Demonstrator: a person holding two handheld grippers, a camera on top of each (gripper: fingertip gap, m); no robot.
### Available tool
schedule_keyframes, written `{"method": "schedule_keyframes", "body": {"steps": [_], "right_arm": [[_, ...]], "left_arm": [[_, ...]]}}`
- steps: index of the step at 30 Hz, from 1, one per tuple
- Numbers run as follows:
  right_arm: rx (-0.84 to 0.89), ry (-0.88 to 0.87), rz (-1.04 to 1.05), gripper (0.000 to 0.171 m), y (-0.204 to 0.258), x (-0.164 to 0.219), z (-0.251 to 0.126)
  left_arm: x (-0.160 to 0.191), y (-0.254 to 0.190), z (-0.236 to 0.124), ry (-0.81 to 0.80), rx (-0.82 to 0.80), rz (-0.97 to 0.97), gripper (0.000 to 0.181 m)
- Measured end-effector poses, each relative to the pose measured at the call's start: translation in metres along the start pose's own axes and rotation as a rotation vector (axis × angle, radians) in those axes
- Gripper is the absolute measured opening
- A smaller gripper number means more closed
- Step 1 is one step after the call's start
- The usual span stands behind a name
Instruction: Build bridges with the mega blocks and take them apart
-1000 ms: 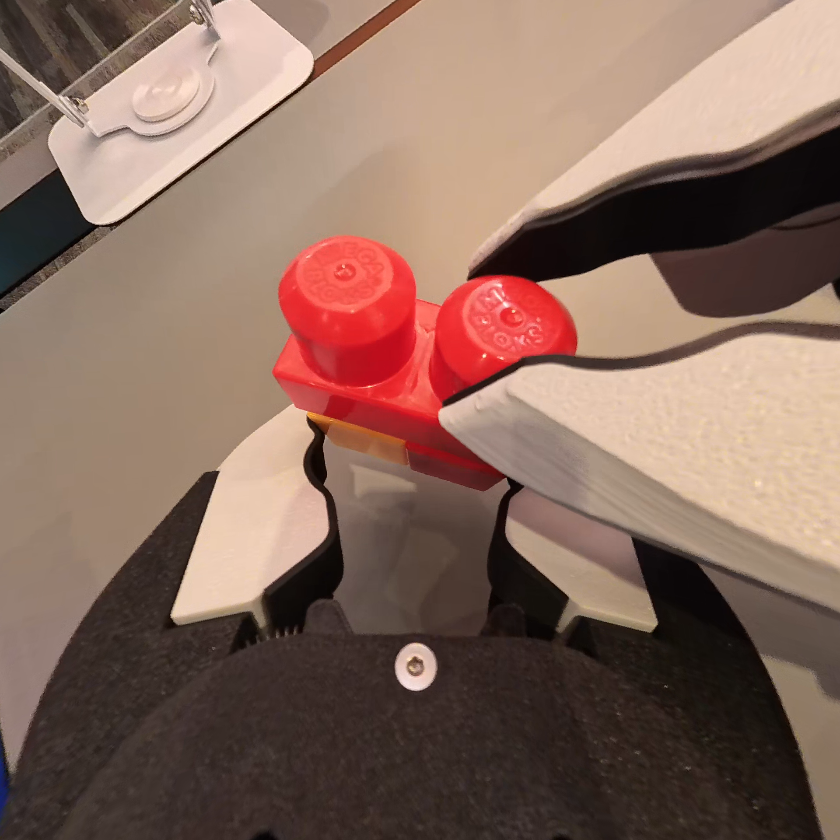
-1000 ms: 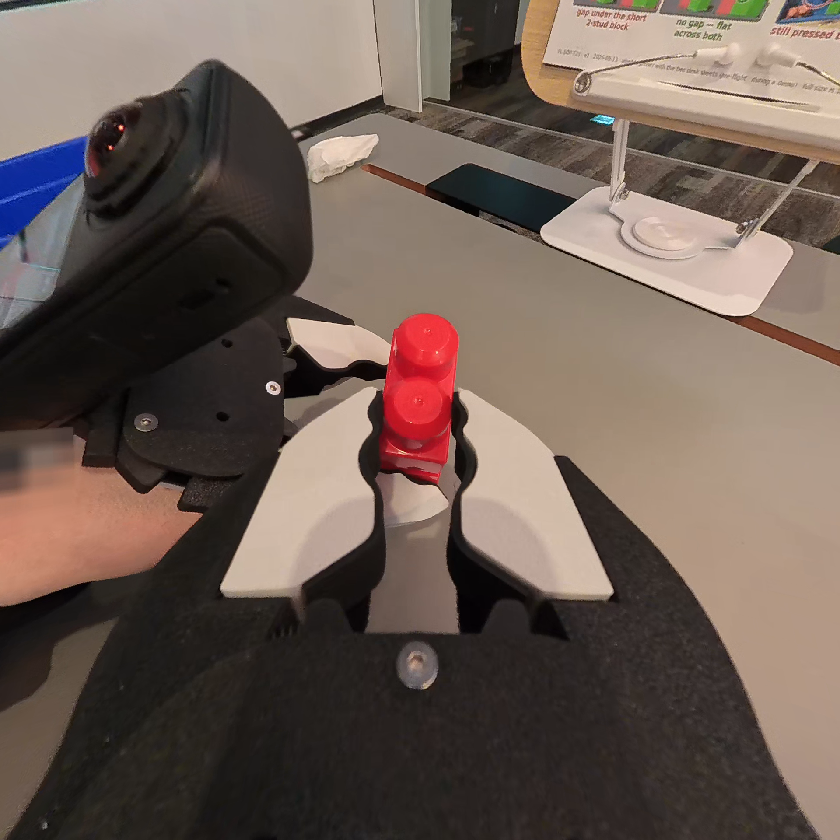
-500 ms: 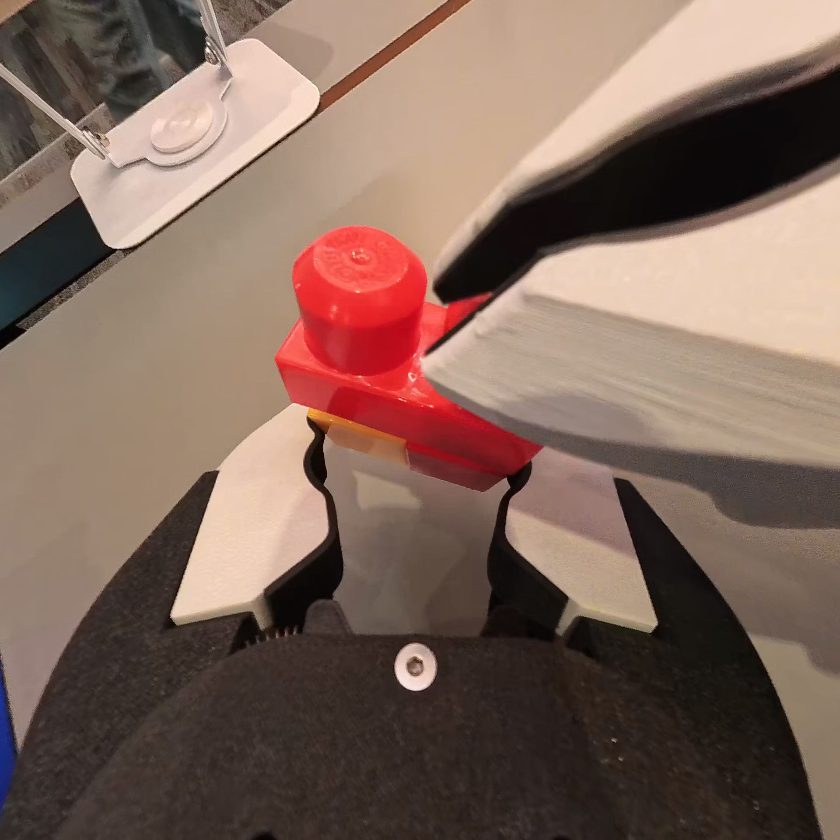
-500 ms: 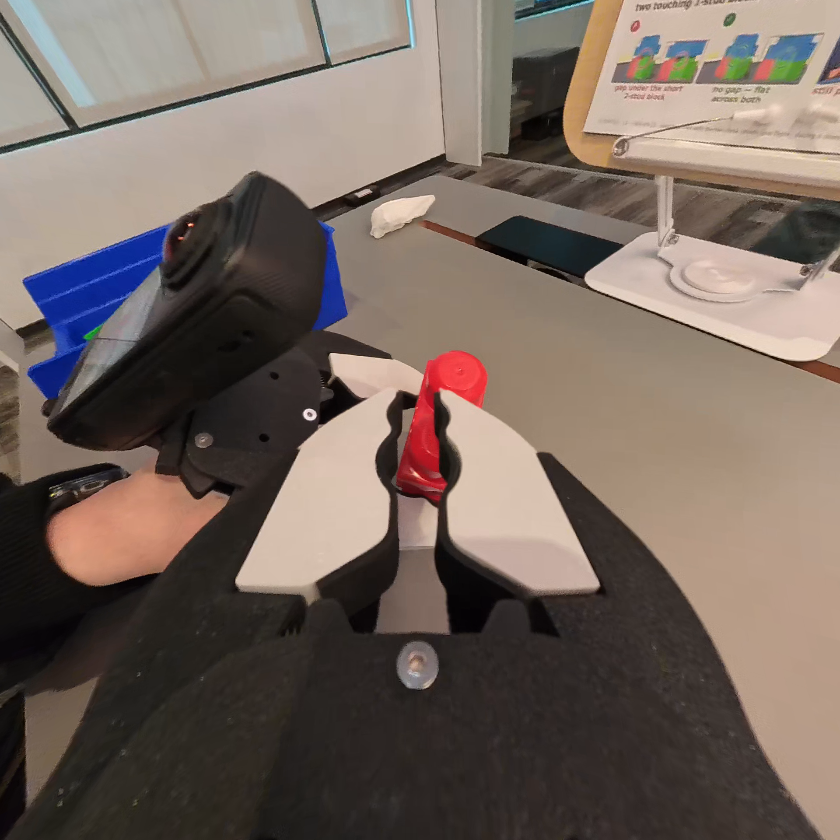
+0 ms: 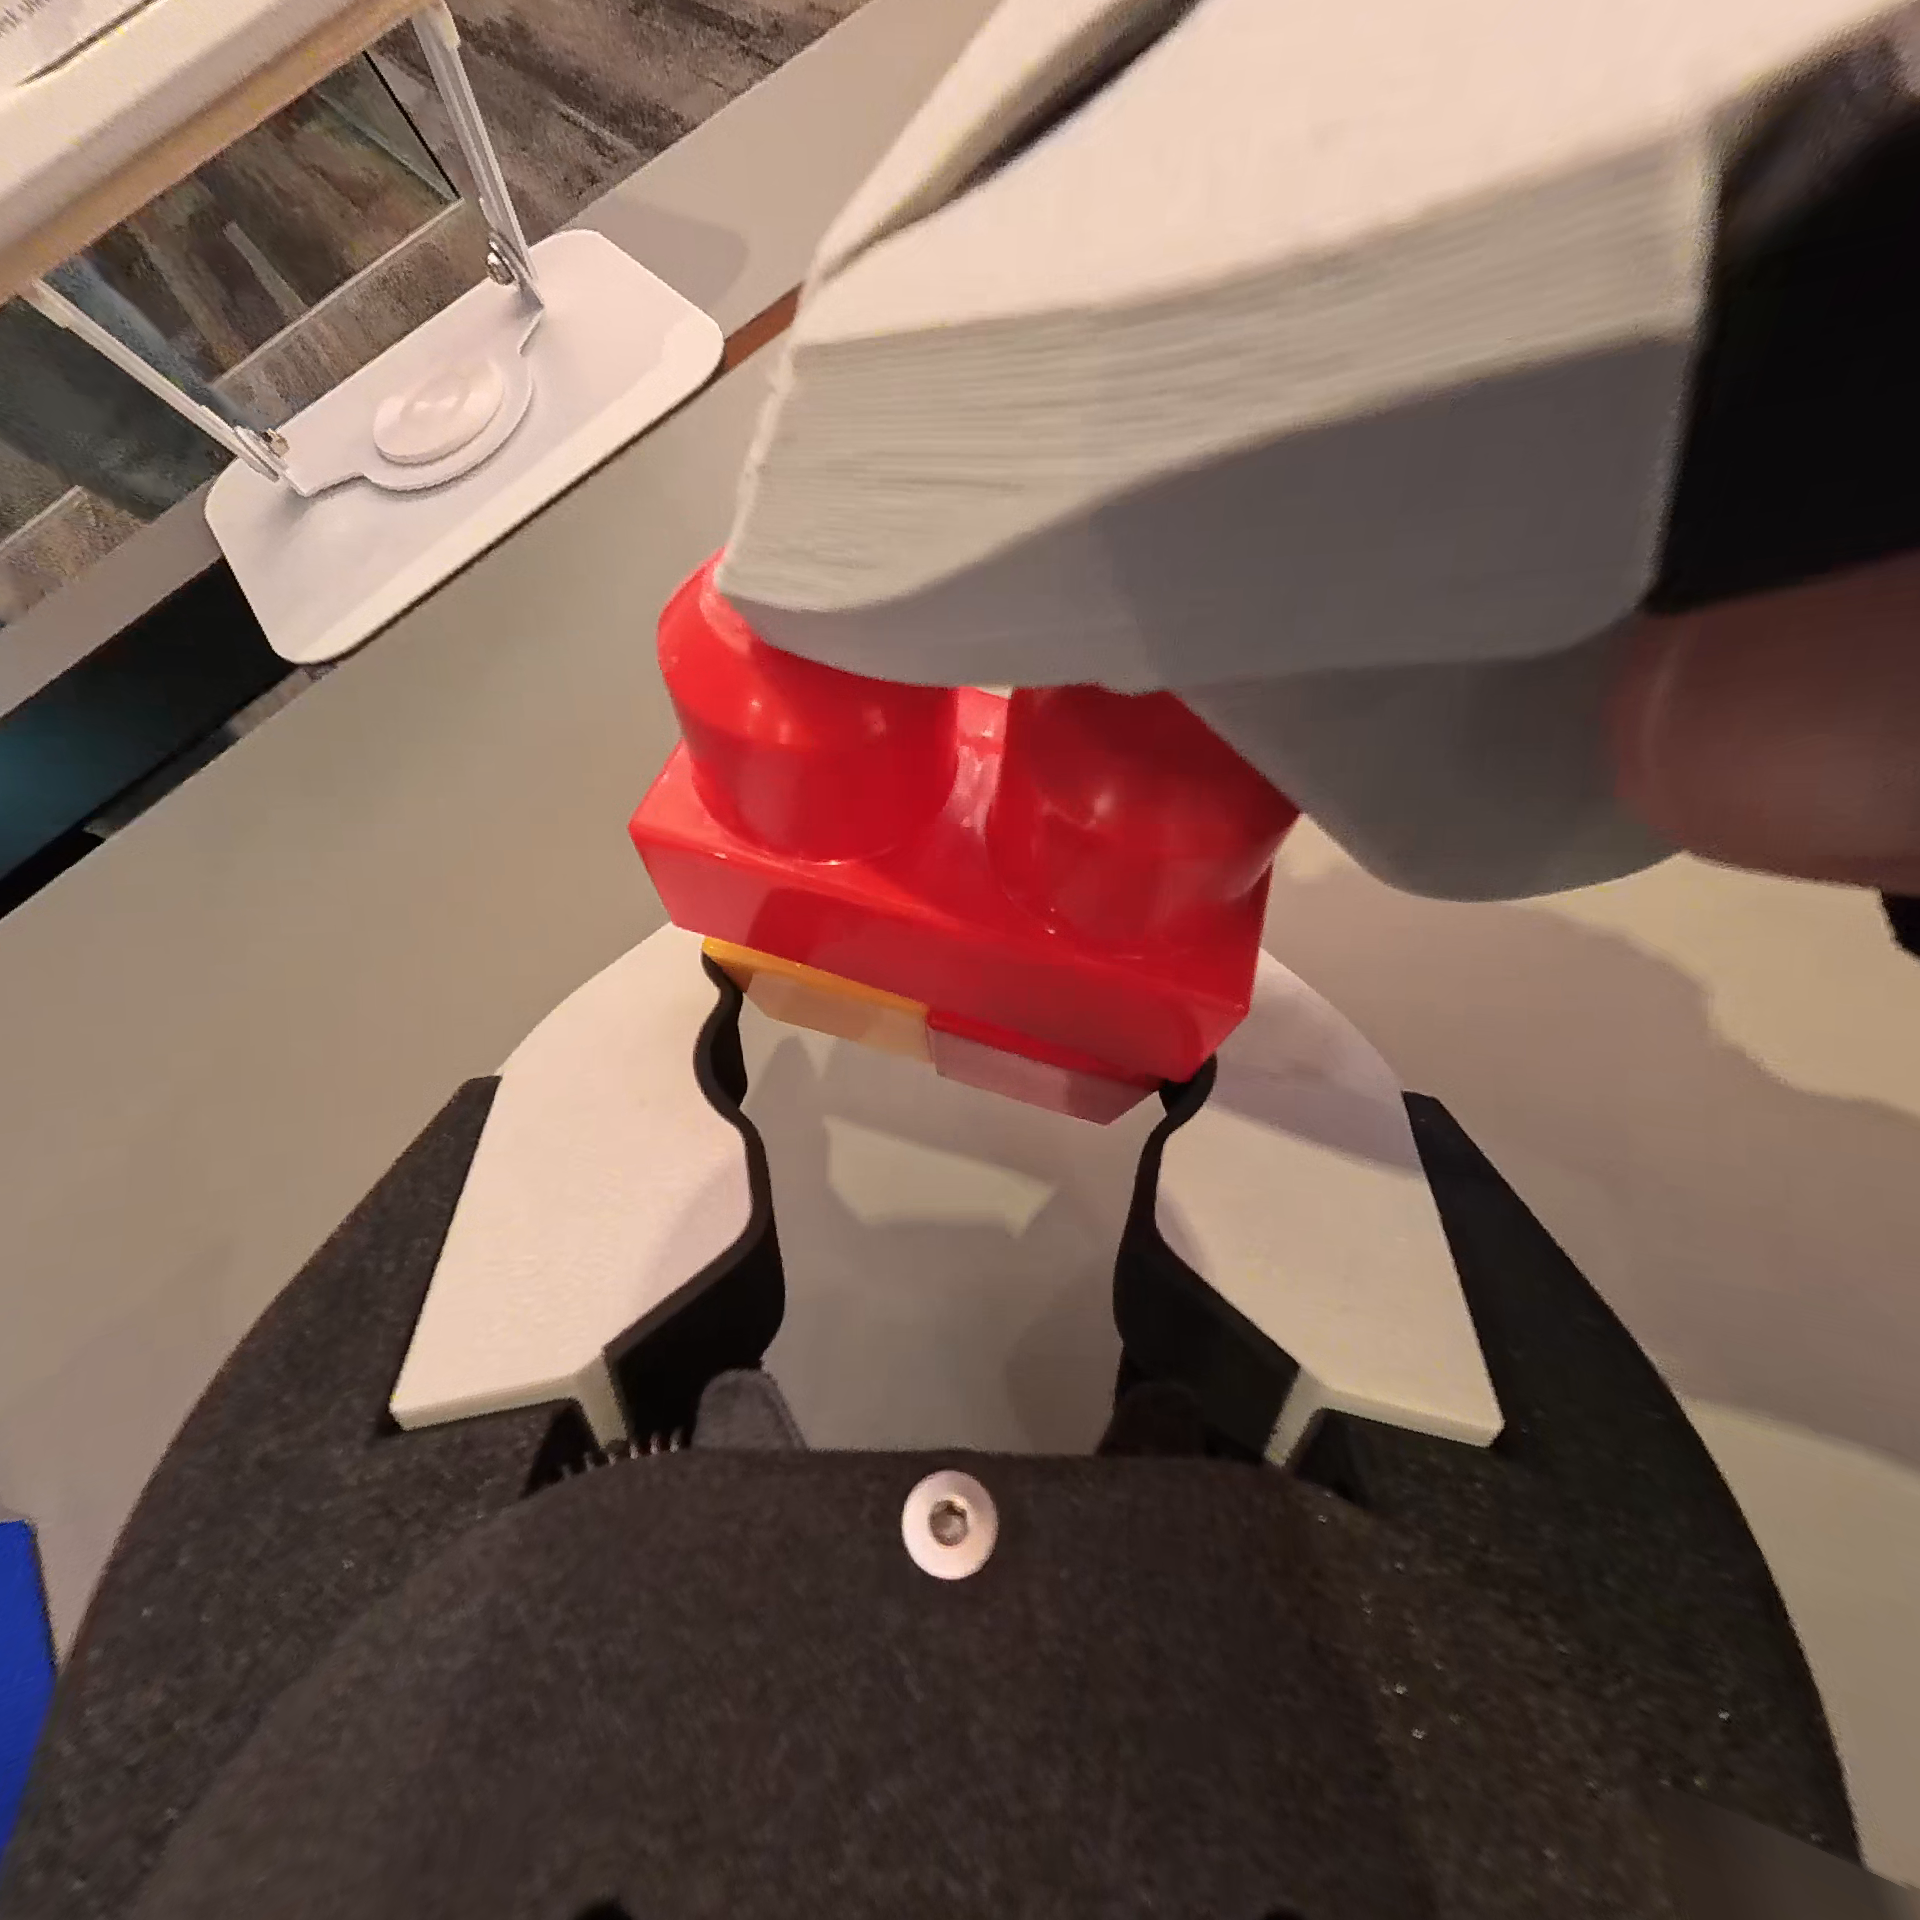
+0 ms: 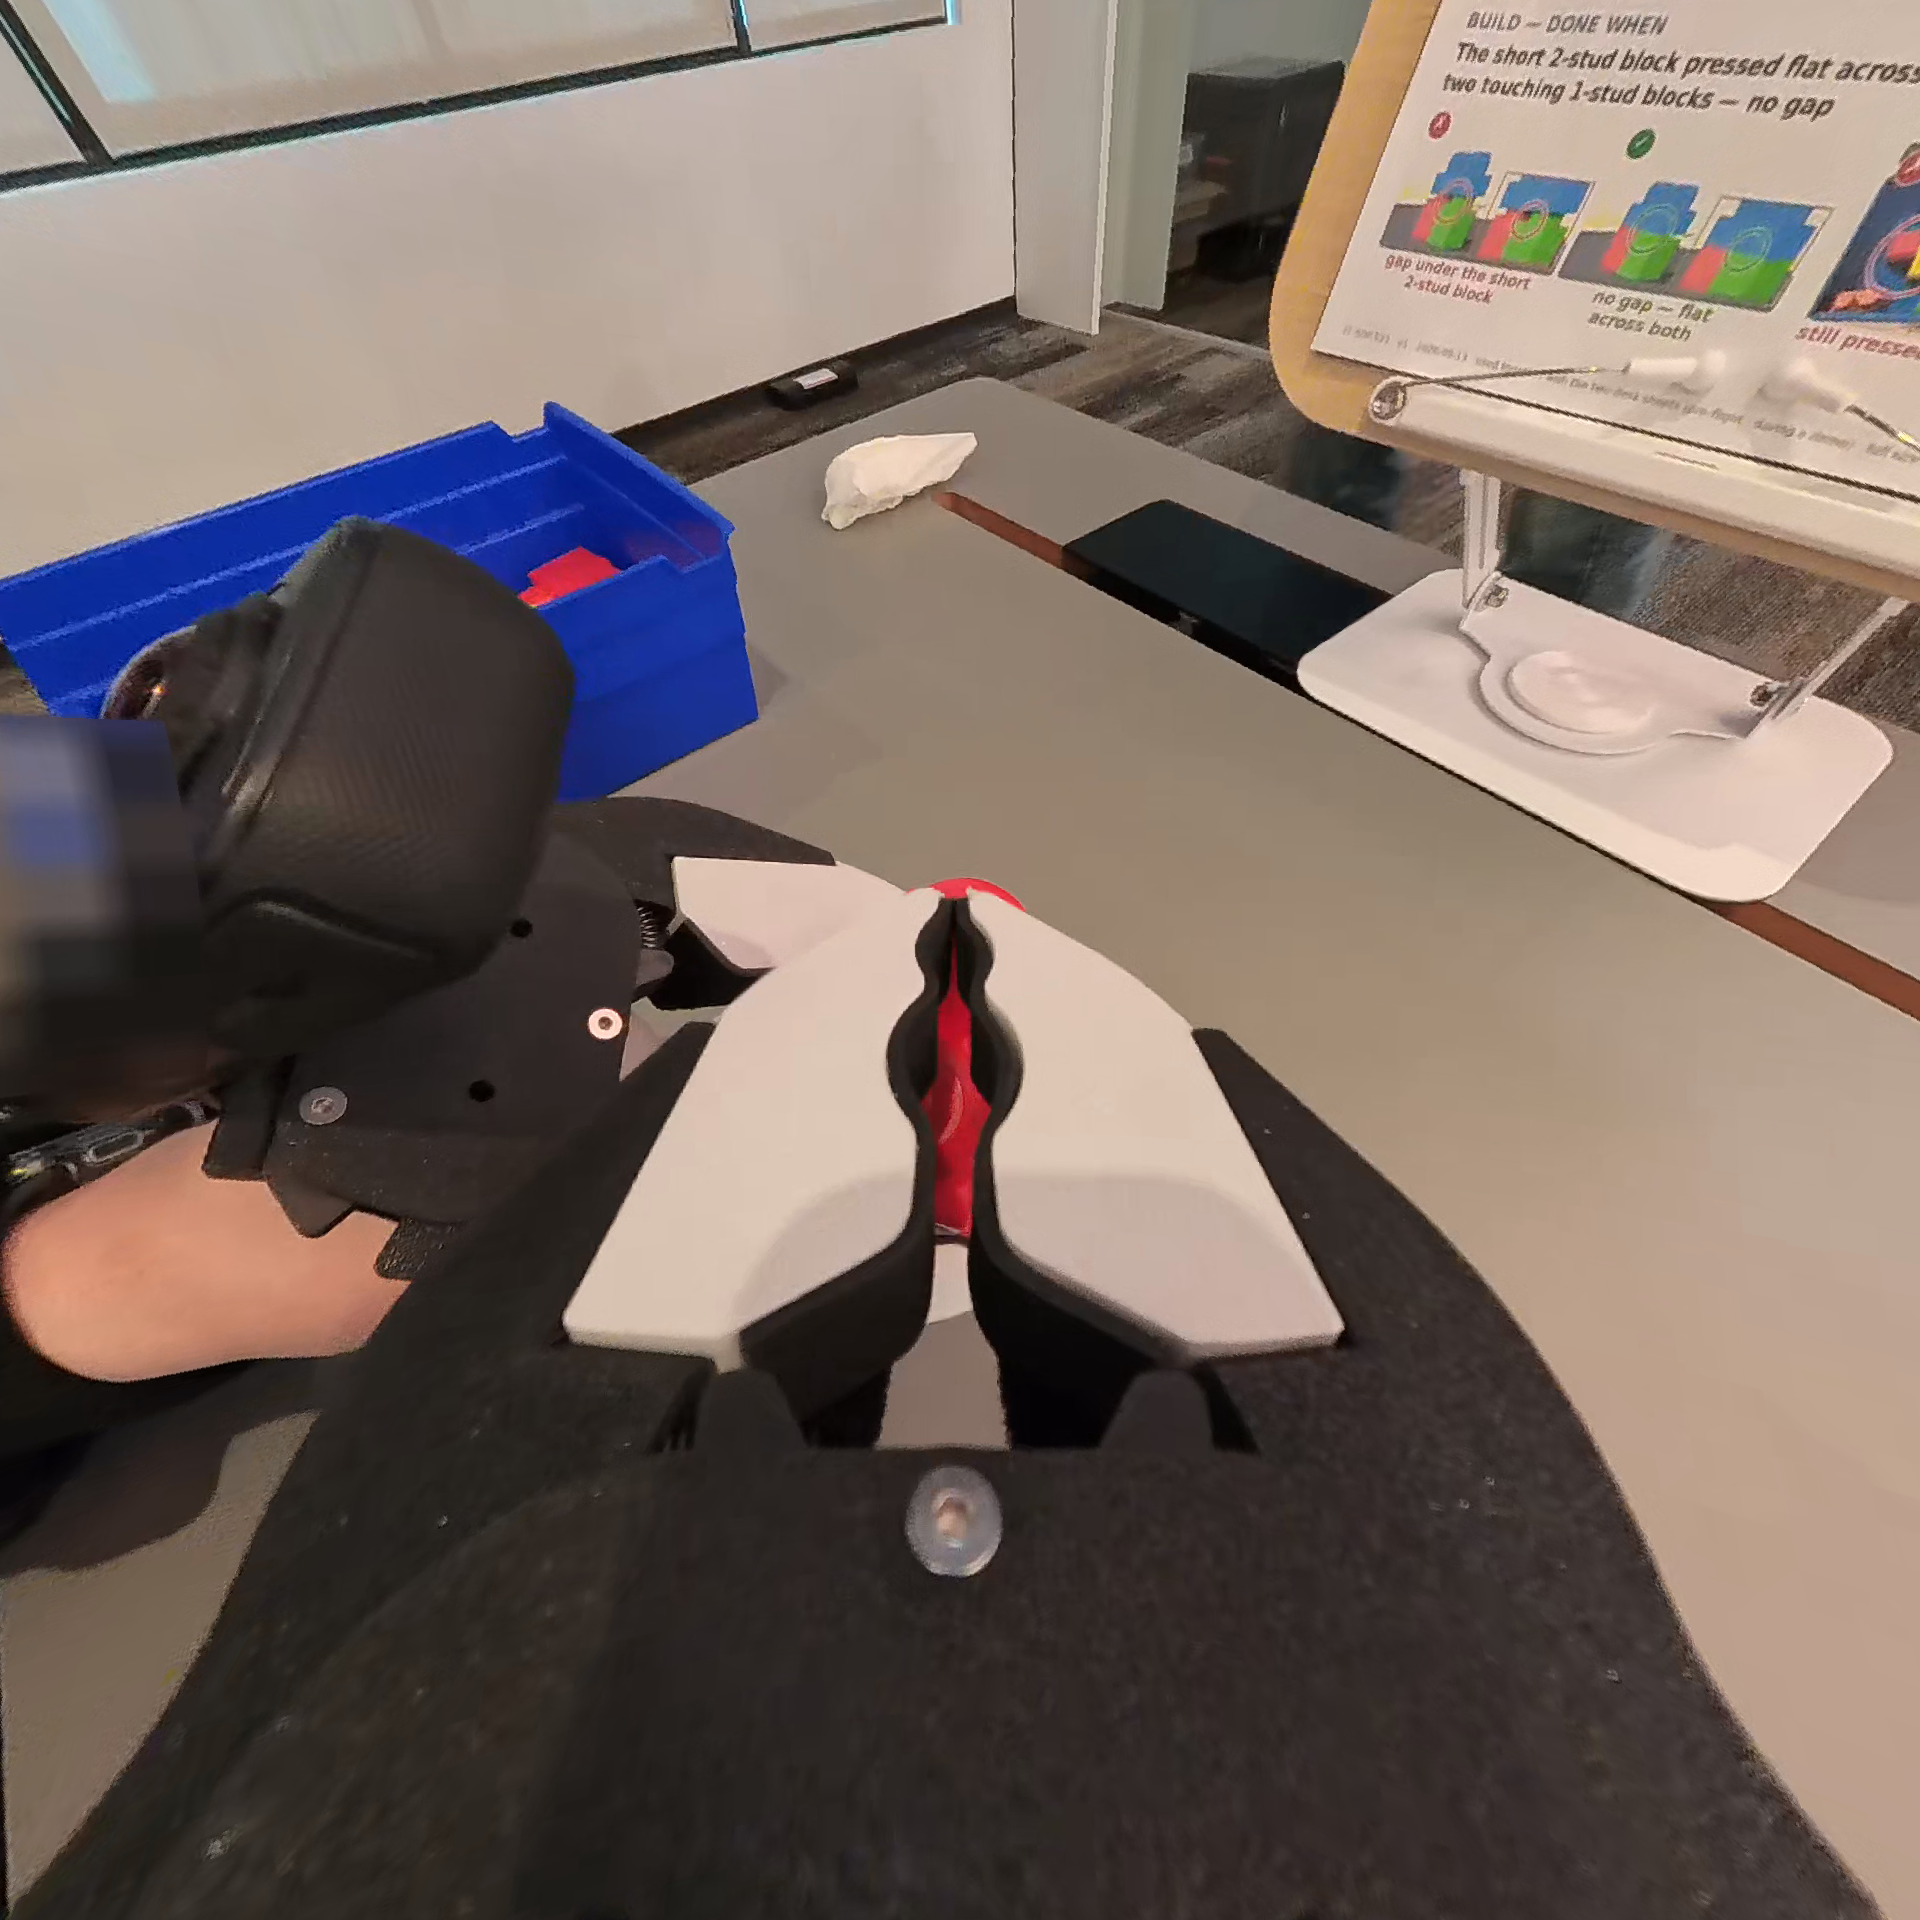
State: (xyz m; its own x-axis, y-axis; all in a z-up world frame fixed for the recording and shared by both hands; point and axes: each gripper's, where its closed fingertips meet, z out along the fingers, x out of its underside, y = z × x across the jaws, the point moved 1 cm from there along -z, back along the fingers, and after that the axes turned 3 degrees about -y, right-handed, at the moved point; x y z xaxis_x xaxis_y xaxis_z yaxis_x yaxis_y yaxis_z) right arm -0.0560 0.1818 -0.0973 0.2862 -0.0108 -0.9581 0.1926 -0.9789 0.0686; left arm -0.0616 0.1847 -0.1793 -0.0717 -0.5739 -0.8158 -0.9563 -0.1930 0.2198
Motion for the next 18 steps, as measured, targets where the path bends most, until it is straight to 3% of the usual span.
{"method": "schedule_keyframes", "body": {"steps": [18], "right_arm": [[0.005,0.001,-0.037,0.000,0.0025,0.0030,0.0034]], "left_arm": [[0.0016,-0.0021,0.0031,-0.003,0.040,-0.041,0.080]]}}
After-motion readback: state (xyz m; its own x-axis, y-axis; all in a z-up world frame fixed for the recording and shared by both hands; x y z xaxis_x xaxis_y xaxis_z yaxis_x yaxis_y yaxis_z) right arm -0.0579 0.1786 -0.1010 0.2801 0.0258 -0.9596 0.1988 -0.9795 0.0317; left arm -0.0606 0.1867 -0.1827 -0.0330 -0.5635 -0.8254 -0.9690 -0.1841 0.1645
